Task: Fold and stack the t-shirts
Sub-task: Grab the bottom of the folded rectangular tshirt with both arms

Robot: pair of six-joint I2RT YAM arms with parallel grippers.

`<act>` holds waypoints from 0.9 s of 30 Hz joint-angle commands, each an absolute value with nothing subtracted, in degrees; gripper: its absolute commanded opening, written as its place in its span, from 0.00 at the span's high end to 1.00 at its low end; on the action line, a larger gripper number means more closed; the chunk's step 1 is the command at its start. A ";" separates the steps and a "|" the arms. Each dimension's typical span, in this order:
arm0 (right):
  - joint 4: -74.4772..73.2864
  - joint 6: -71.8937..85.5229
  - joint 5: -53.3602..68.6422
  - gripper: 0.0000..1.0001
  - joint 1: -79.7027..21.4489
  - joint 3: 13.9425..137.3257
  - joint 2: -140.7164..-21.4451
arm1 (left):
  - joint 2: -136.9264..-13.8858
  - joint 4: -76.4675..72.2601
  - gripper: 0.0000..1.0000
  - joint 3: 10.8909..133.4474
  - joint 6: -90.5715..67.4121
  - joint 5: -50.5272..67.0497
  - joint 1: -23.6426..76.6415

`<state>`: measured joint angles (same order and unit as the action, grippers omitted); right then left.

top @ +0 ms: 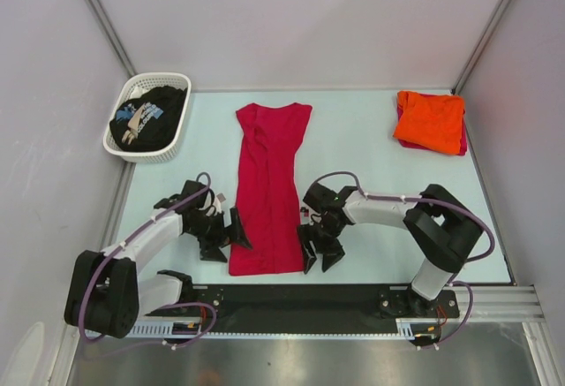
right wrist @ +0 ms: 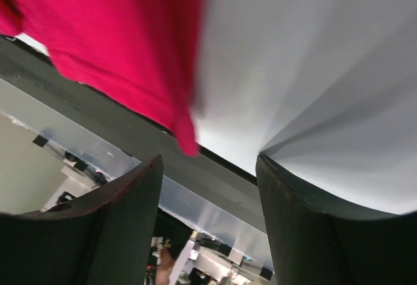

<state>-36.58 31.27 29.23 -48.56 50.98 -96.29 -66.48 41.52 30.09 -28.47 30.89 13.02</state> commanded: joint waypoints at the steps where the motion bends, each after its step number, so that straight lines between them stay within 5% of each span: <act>1: -32.17 33.83 21.54 0.35 -52.82 56.15 -100.89 | -65.04 42.27 0.00 29.27 -29.00 30.15 13.45; 11: -32.96 34.10 17.14 0.41 -55.72 63.98 -106.86 | -65.92 42.63 0.03 29.00 -28.30 30.32 14.06; 14: -33.83 32.87 18.89 0.70 -55.99 65.65 -109.06 | -66.88 42.45 0.18 28.74 -28.21 31.11 14.50; 15: -34.01 32.78 19.59 0.89 -56.07 65.92 -109.51 | -68.02 42.45 0.35 28.57 -28.04 31.46 14.59; 16: -34.54 32.78 19.95 0.96 -56.16 66.35 -109.77 | -68.64 42.45 0.47 28.48 -27.95 31.90 14.68; 17: -35.59 32.70 20.04 0.99 -56.16 66.71 -110.12 | -69.25 42.45 0.59 28.30 -27.78 31.90 14.94; 18: -36.29 32.26 20.13 1.00 -56.34 67.32 -110.21 | -70.56 42.54 0.82 28.39 -27.86 31.90 15.03; 20: -38.83 31.99 19.86 1.00 -56.69 67.94 -110.30 | -71.54 42.54 1.00 28.48 -27.86 31.73 15.20; 27: -45.96 31.02 25.14 1.00 -58.09 68.90 -110.92 | -72.51 44.21 1.00 29.27 -27.42 30.24 15.82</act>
<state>-39.48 32.38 23.11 -55.92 68.29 -109.71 -72.47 42.70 28.82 -27.99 30.59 15.09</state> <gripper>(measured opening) 0.023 0.009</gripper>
